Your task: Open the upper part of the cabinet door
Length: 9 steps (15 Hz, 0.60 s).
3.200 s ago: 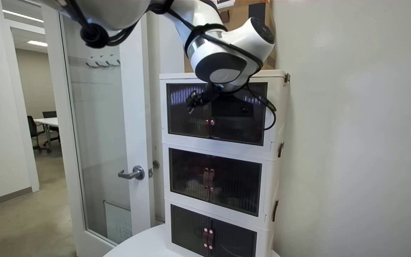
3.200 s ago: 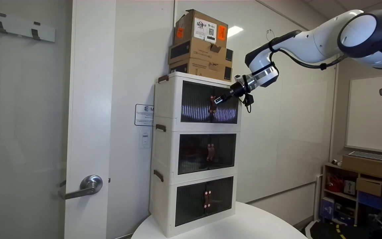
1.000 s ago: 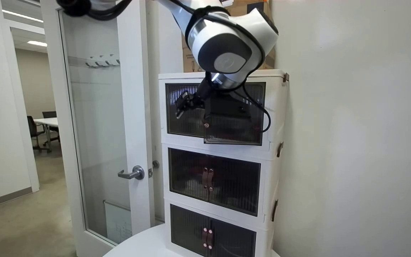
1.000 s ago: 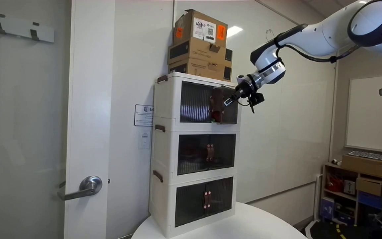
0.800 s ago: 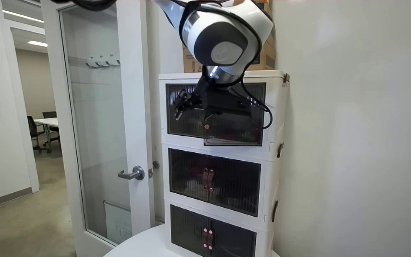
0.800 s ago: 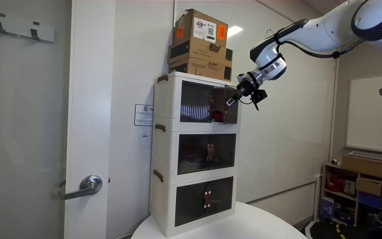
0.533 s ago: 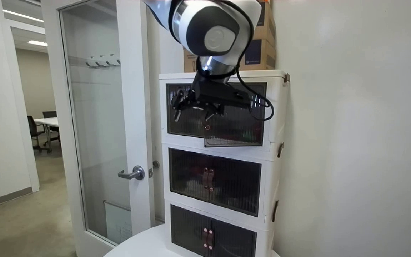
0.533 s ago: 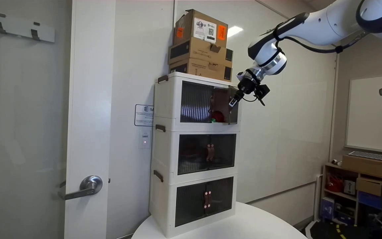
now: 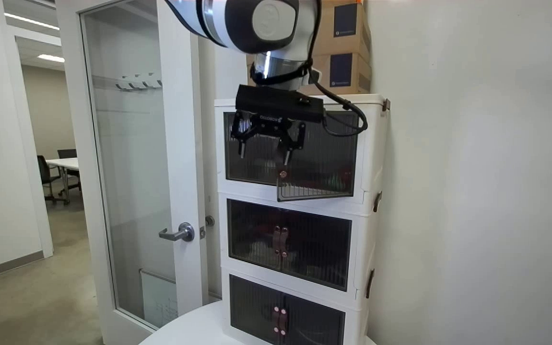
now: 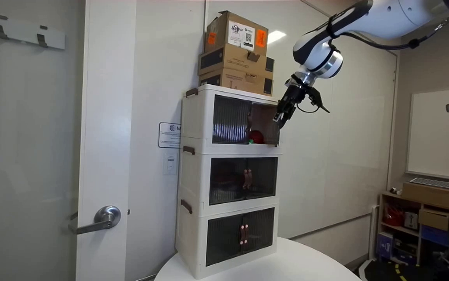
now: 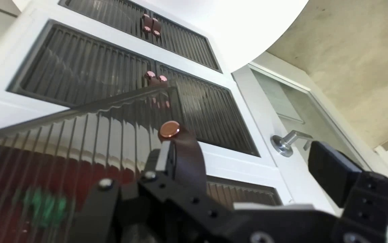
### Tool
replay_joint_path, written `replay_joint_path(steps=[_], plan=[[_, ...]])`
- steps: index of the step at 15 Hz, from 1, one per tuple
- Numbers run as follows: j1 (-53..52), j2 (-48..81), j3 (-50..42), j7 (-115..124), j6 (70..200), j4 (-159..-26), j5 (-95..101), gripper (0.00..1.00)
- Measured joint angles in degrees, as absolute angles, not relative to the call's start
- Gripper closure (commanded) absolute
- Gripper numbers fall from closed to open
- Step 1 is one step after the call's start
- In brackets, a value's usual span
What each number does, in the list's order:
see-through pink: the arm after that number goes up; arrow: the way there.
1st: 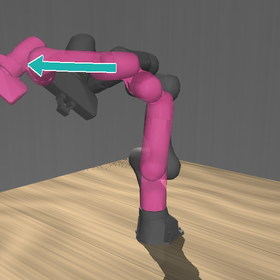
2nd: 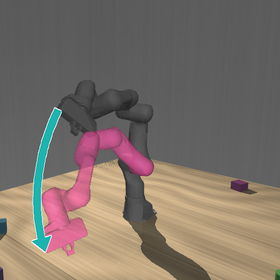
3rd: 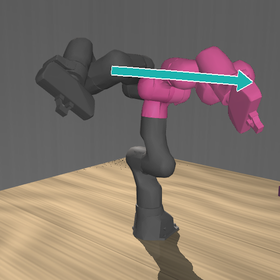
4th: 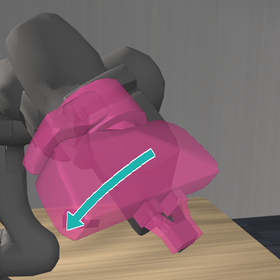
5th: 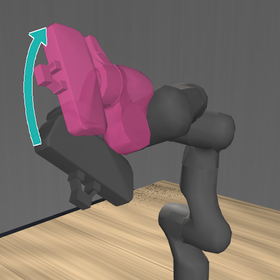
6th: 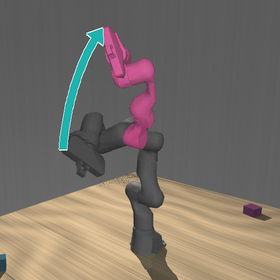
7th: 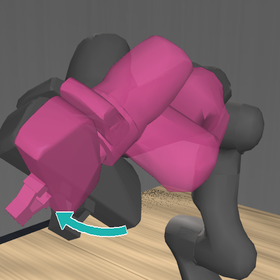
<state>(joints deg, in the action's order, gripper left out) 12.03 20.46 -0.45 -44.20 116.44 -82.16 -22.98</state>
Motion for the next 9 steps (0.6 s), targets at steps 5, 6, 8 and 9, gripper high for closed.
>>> replay_joint_path(steps=[5,6,8,9], plan=[[11.8,16.8,-2.0,-28.3,117.8,-86.1,-18.9,0.0],[11.8,16.1,-2.3,-25.1,117.8,-86.6,-18.2,0.0],[11.8,15.0,-2.8,-18.6,117.8,-87.4,-16.7,0.0],[11.6,14.5,-3.1,-15.3,117.9,-87.7,-15.7,0.0]])
